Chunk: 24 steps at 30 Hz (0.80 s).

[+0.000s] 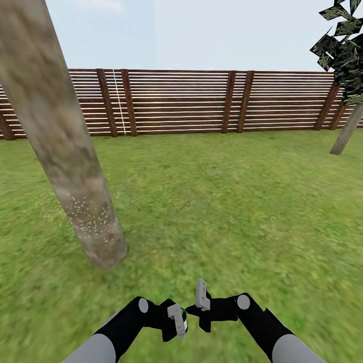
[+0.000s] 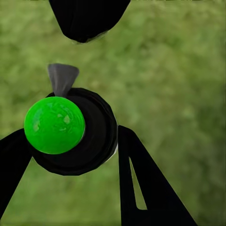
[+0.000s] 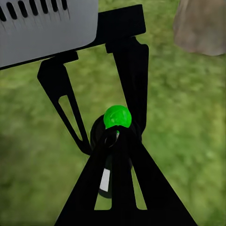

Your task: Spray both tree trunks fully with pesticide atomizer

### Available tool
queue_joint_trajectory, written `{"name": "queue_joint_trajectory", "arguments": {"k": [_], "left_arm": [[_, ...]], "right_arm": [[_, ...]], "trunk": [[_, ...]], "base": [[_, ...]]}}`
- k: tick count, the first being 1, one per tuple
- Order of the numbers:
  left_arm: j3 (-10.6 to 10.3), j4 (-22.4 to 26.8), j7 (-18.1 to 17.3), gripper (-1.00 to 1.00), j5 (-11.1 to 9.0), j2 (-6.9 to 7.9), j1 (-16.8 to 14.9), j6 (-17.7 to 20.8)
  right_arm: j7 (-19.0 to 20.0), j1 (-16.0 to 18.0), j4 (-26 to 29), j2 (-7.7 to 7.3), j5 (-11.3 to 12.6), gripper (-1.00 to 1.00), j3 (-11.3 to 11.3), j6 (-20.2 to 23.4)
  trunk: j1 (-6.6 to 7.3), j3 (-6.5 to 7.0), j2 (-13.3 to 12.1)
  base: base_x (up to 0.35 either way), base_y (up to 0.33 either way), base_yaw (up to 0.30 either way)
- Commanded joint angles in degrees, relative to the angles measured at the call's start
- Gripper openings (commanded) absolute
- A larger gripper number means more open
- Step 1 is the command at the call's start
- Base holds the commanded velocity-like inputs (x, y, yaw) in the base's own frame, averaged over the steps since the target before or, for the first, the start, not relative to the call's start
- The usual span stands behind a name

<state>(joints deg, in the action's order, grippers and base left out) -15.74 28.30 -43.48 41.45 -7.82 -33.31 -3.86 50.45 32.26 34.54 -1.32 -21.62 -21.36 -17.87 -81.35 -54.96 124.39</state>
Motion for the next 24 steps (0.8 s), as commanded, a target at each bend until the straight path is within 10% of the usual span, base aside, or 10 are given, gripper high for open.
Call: {"name": "queue_joint_trajectory", "arguments": {"k": [1, 24], "left_arm": [[0.0, 0.0, 0.0, -1.00, 0.0, 0.00, 0.0, 0.0], [-0.1, 0.1, -1.8, -1.00, -0.1, 0.07, 0.0, -0.2]], "right_arm": [[0.0, 0.0, 0.0, 0.00, 0.0, -1.00, 0.0, 0.0], [-0.1, 0.0, -0.2, 0.00, 0.0, -1.00, 0.0, 0.0]], "trunk": [[0.00, 0.00, 0.0], [0.00, 0.00, 0.0]], "base": [[0.000, 0.000, 0.000], [0.000, 0.000, 0.000]]}}
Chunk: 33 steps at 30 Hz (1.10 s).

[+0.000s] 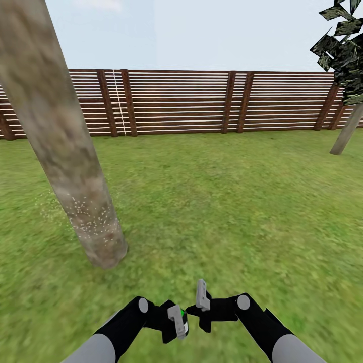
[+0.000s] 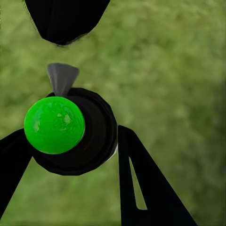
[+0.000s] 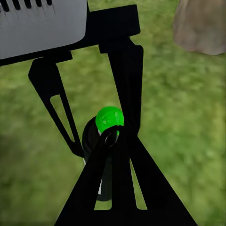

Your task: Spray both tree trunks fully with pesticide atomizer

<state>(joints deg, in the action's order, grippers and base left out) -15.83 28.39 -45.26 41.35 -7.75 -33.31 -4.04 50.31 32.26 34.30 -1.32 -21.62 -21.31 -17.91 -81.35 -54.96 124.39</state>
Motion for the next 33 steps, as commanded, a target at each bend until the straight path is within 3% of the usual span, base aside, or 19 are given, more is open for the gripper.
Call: {"name": "queue_joint_trajectory", "arguments": {"k": [1, 27, 31, 33], "left_arm": [[0.0, 0.0, 0.0, -1.00, 0.0, 0.01, 0.0, 0.0], [0.2, 0.0, 0.0, -1.00, -0.1, -0.65, 0.0, -0.1], [0.1, -0.9, 0.2, -1.00, 0.4, 0.43, 0.3, 0.0], [0.1, -1.0, 0.3, -1.00, 0.6, 3.58, 0.6, 0.0]], "right_arm": [[0.0, 0.0, 0.0, 0.00, 0.0, -1.00, 0.0, 0.0], [0.0, 0.0, 0.0, 0.00, 0.0, -1.00, 0.0, 0.0], [0.0, 0.0, -0.1, -0.04, 0.0, -1.00, -0.1, 0.0], [0.0, 0.0, -0.1, -0.02, 0.0, -1.00, -0.1, 0.1]], "trunk": [[0.00, 0.00, 0.0], [0.00, 0.00, 0.0], [0.00, 0.00, 0.0], [0.00, 0.00, 0.0]], "base": [[0.000, 0.000, 0.000], [0.000, 0.000, 0.000], [0.000, 0.000, 0.000], [0.000, 0.000, 0.000]]}}
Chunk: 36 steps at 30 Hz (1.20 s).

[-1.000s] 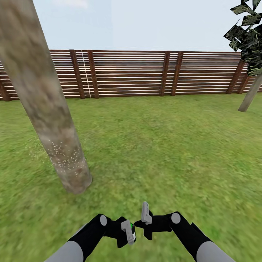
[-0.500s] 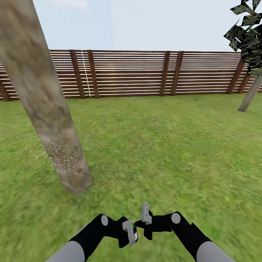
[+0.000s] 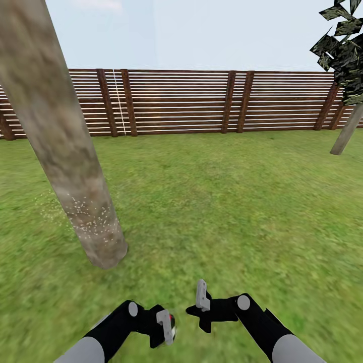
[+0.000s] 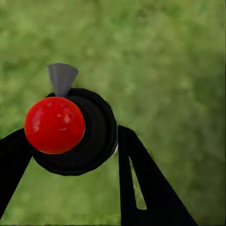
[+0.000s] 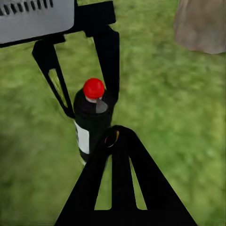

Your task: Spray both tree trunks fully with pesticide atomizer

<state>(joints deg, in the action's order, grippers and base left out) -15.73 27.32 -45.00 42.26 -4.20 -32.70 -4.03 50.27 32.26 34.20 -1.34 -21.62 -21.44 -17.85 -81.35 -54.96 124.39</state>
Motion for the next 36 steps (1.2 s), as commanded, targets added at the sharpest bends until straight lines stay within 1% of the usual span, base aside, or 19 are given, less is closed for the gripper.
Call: {"name": "queue_joint_trajectory", "arguments": {"k": [1, 2, 3, 6, 8, 10, 12, 13, 14, 15, 17, 18, 19, 21, 23, 28, 29, 30, 36], "left_arm": [[0.0, 0.0, 0.0, -1.00, -0.3, 1.25, 0.0, 0.0], [0.0, 0.0, 0.1, -1.00, -0.3, 2.67, 0.1, 0.0], [0.0, 0.0, 0.1, -1.00, -0.3, 5.28, 0.1, 0.0], [0.1, -0.1, 0.3, -1.00, -0.4, 10.13, 0.6, 0.3], [0.5, -0.2, 0.6, -1.00, -0.6, 12.71, 2.1, 0.8], [3.3, -0.5, 4.3, -1.00, -2.6, 14.80, 3.5, 0.9], [12.4, -4.4, 14.0, -1.00, -8.8, 14.98, 5.2, 0.5], [16.6, -7.1, 18.5, -1.00, -12.6, 14.97, 5.6, 0.3], [20.8, -10.5, 22.2, -1.00, -18.0, 15.01, 5.9, -0.9], [23.0, -12.5, 23.6, -1.00, -22.0, 15.13, 6.1, -3.0], [26.2, -15.1, 26.6, -1.00, -31.1, 15.49, 8.8, -8.7], [27.2, -15.6, 28.5, -1.00, -35.4, 15.57, 10.6, -11.5], [27.9, -16.0, 31.9, -1.00, -39.7, 15.72, 13.2, -14.7], [28.2, -16.4, 38.1, -1.00, -43.1, 15.65, 15.5, -18.4], [28.3, -16.5, 41.7, -1.00, -44.1, 15.44, 16.2, -19.8], [28.4, -17.7, 42.2, -1.00, -44.2, 15.48, 16.3, -20.1], [28.4, -17.7, 42.2, -1.00, -44.3, 15.45, 16.3, -20.1], [28.4, -17.7, 42.2, -1.00, -44.3, 15.38, 16.3, -20.1], [28.4, -17.8, 42.2, -1.00, -44.5, 14.87, 16.3, -20.0]], "right_arm": [[0.0, 0.0, 0.0, -0.03, 0.0, -1.00, 0.0, 0.0], [0.0, 0.0, -0.2, -0.13, 0.0, -1.00, -0.1, 0.0], [0.0, 0.0, -0.4, -0.47, -0.1, 1.00, -0.1, -0.2], [-0.4, 0.0, -1.9, -1.81, -0.1, 1.00, 0.0, -0.2], [-5.7, -0.1, -9.6, -2.34, 0.0, 1.00, 0.2, -0.3], [-22.5, -0.1, -19.5, -2.46, 0.3, 1.00, 0.2, -0.3], [-44.2, -0.2, -28.9, -2.14, 1.5, 1.00, 0.4, -0.4], [-54.9, -0.7, -31.0, -1.92, 5.9, 1.00, 1.7, -0.4], [-59.8, -1.4, -31.7, -1.88, 11.1, 1.00, 3.1, -0.4], [-62.4, -2.0, -32.1, -1.99, 16.7, 1.00, 4.3, -0.5], [-64.4, -3.6, -32.4, -2.89, 29.3, 1.00, 5.3, -2.2], [-64.6, -4.1, -32.5, -3.86, 33.6, 1.00, 5.5, -4.5], [-64.7, -4.9, -32.6, -4.88, 36.3, 1.00, 5.5, -7.6], [-64.7, -8.0, -32.5, -5.06, 37.7, 1.00, 5.4, -9.9], [-64.7, -9.4, -32.4, -4.47, 38.0, 1.00, 5.2, -10.7], [-65.0, -9.6, -32.4, -2.87, 38.2, 1.00, 5.3, -10.8], [-64.9, -9.6, -32.5, -1.39, 38.0, 1.00, 5.3, -10.8], [-64.9, -9.6, -32.6, -1.01, 38.0, 1.00, 5.3, -10.8], [-64.9, -11.1, -32.7, -0.59, 38.3, 1.00, 5.4, -10.3]], "trunk": [[0.00, 0.00, 0.0], [0.00, 0.00, 0.0], [0.00, 0.00, 0.0], [0.00, 0.00, 0.0], [0.00, 0.00, 0.0], [0.00, 0.00, 0.0], [0.00, 0.00, 0.0], [0.00, 0.00, 0.0], [0.00, 0.00, 0.0], [0.00, 0.00, 0.0], [0.00, 0.00, 0.0], [0.00, 0.00, 0.0], [0.00, 0.00, 0.0], [0.00, 0.00, 0.0], [0.00, 0.00, 0.0], [0.00, 0.00, 0.0], [0.00, 0.00, 0.0], [0.00, 0.00, 0.0], [0.00, 0.00, 0.0]], "base": [[0.000, 0.000, 0.000], [0.000, 0.000, 0.000], [0.000, 0.000, 0.000], [0.000, 0.000, 0.000], [0.000, 0.000, 0.000], [0.000, 0.000, 0.000], [0.000, 0.000, 0.000], [0.000, 0.000, 0.000], [0.000, 0.000, 0.000], [0.000, 0.000, 0.000], [0.000, 0.000, 0.000], [0.000, 0.000, 0.000], [0.000, 0.000, 0.000], [0.000, 0.000, 0.000], [0.000, 0.000, 0.000], [0.000, 0.000, 0.000], [0.000, 0.000, 0.000], [0.000, 0.000, 0.000], [0.000, 0.000, 0.000]]}}
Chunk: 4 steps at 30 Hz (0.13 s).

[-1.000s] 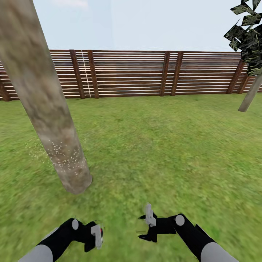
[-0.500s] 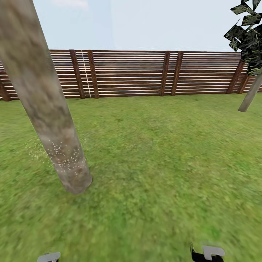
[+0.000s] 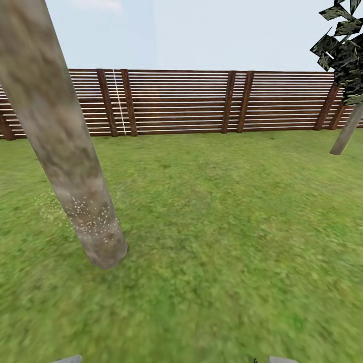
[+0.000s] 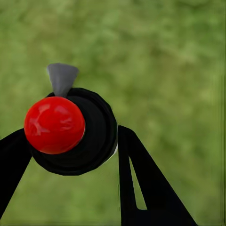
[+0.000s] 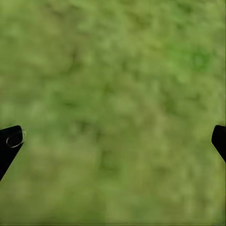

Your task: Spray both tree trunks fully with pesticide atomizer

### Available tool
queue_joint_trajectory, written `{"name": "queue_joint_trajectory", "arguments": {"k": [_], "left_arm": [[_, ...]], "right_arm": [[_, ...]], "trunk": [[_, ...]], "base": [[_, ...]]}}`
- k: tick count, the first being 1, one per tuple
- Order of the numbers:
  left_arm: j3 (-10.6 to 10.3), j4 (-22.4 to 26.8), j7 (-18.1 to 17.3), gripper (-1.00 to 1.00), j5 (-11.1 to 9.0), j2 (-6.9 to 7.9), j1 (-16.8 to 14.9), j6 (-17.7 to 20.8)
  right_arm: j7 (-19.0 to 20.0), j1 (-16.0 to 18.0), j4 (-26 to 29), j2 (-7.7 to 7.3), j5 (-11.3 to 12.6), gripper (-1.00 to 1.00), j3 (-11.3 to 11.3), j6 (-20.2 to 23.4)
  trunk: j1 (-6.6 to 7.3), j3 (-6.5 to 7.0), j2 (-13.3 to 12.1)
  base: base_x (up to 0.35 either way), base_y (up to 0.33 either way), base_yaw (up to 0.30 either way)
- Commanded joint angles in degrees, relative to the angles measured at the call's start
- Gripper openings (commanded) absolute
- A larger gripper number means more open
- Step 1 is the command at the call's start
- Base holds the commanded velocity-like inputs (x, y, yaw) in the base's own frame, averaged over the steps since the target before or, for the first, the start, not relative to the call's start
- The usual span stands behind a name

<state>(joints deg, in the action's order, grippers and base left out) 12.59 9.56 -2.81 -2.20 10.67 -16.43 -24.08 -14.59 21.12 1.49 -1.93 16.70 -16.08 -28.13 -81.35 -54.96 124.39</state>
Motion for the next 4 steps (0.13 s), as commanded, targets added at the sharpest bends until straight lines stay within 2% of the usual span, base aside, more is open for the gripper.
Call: {"name": "queue_joint_trajectory", "arguments": {"k": [1, 4], "left_arm": [[0.1, 0.0, 0.0, -1.00, 0.0, -0.07, 0.0, 0.0], [0.1, 0.0, 0.0, -1.00, 0.1, 0.03, 0.0, 0.0]], "right_arm": [[0.0, 0.0, 0.0, 0.00, 0.0, 1.00, 0.0, 0.0], [0.0, -0.1, 0.0, 0.00, 0.0, 1.00, 0.0, 0.0]], "trunk": [[0.00, 0.00, 0.0], [0.00, 0.00, 0.0]], "base": [[0.000, 0.000, 0.000], [0.000, 0.000, 0.000]]}}
